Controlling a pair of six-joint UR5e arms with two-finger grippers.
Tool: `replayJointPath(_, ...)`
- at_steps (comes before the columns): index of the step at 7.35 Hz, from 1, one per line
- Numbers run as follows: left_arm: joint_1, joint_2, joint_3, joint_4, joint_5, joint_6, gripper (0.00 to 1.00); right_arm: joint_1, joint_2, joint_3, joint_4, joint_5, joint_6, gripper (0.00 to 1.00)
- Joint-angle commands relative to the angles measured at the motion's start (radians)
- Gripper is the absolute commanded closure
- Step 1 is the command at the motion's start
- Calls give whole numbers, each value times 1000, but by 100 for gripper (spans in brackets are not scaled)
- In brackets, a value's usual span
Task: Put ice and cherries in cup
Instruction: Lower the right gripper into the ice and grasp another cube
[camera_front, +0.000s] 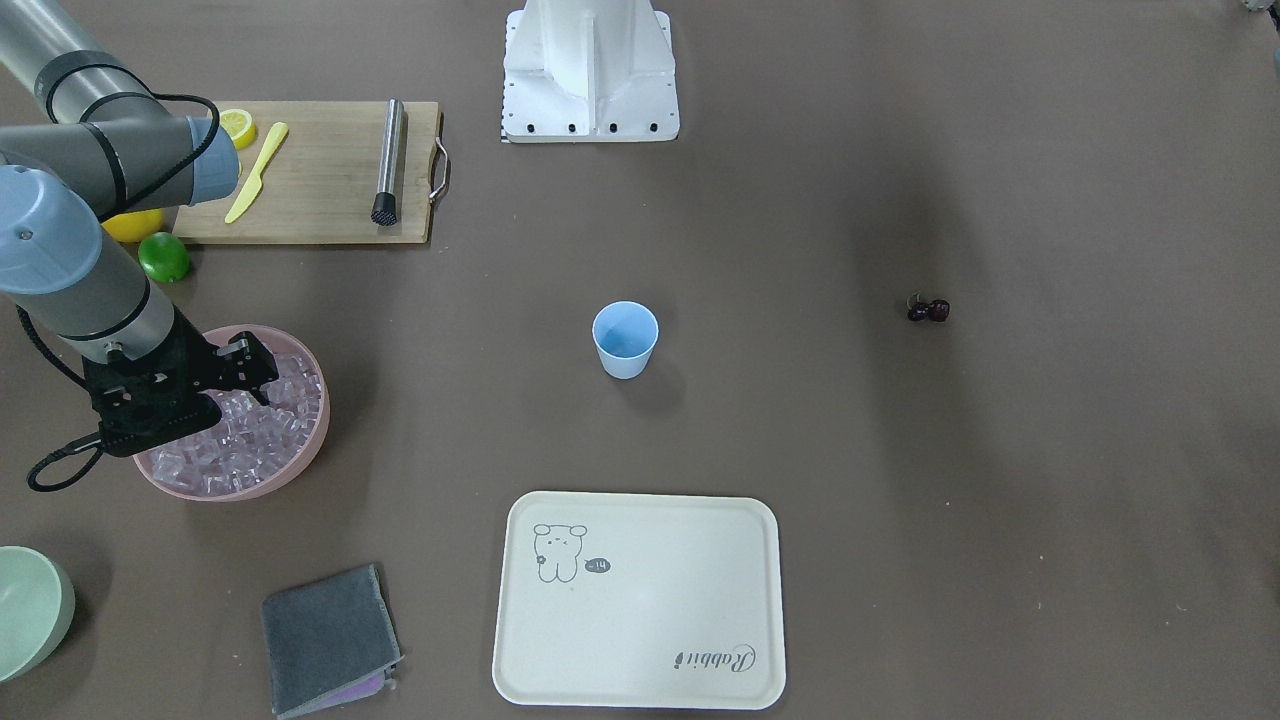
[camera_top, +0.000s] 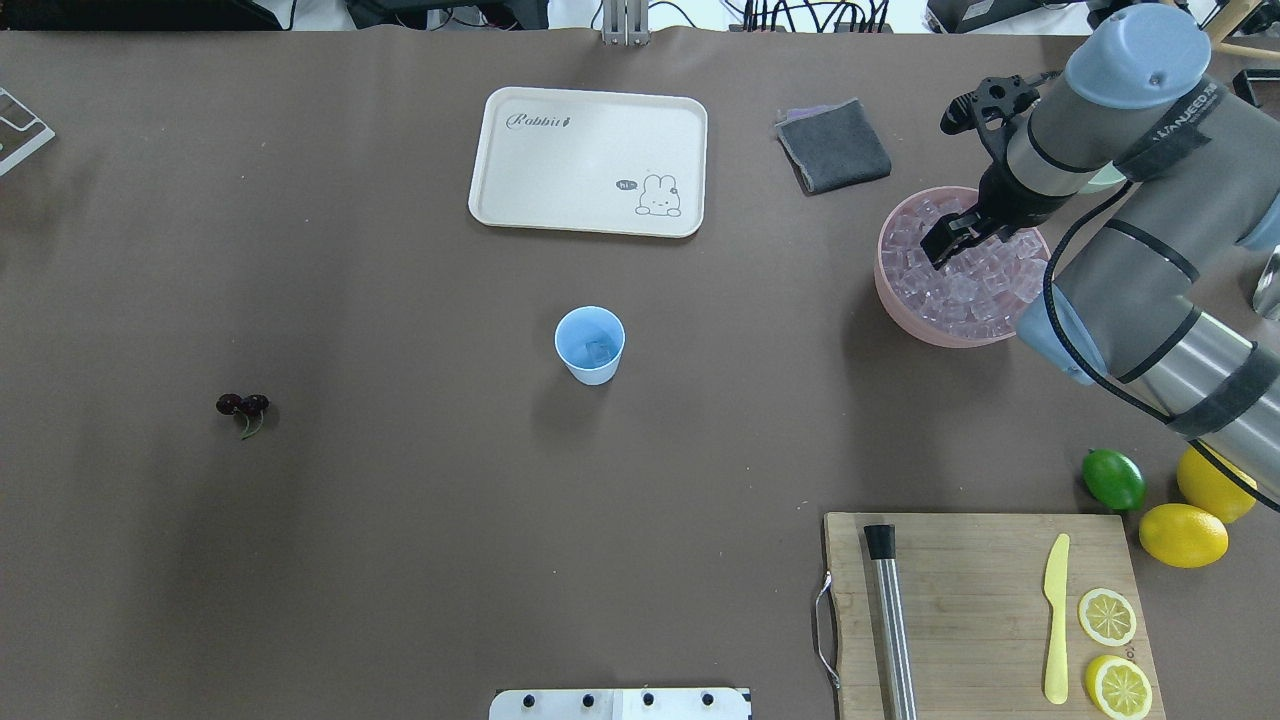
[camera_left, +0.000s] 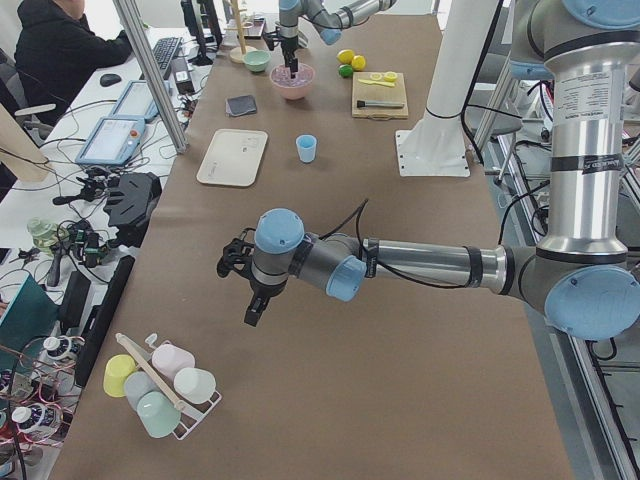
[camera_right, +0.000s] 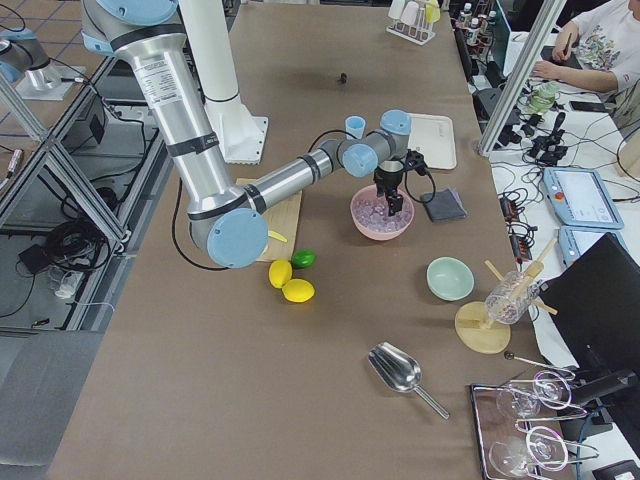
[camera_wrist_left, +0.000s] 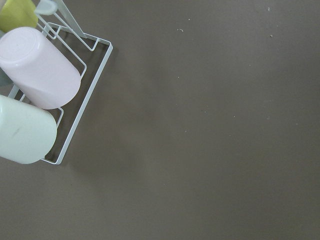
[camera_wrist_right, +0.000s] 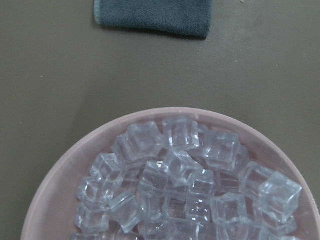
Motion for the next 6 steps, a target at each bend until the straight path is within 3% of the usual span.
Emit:
replayJointPath(1,0,-10,6,0,1,0,2,-16,-8,2,2,-3,-8,16)
replayJointPath(6,0,-7,9,0,4,2,2,-44,-28,-14,0,-5,-3,21)
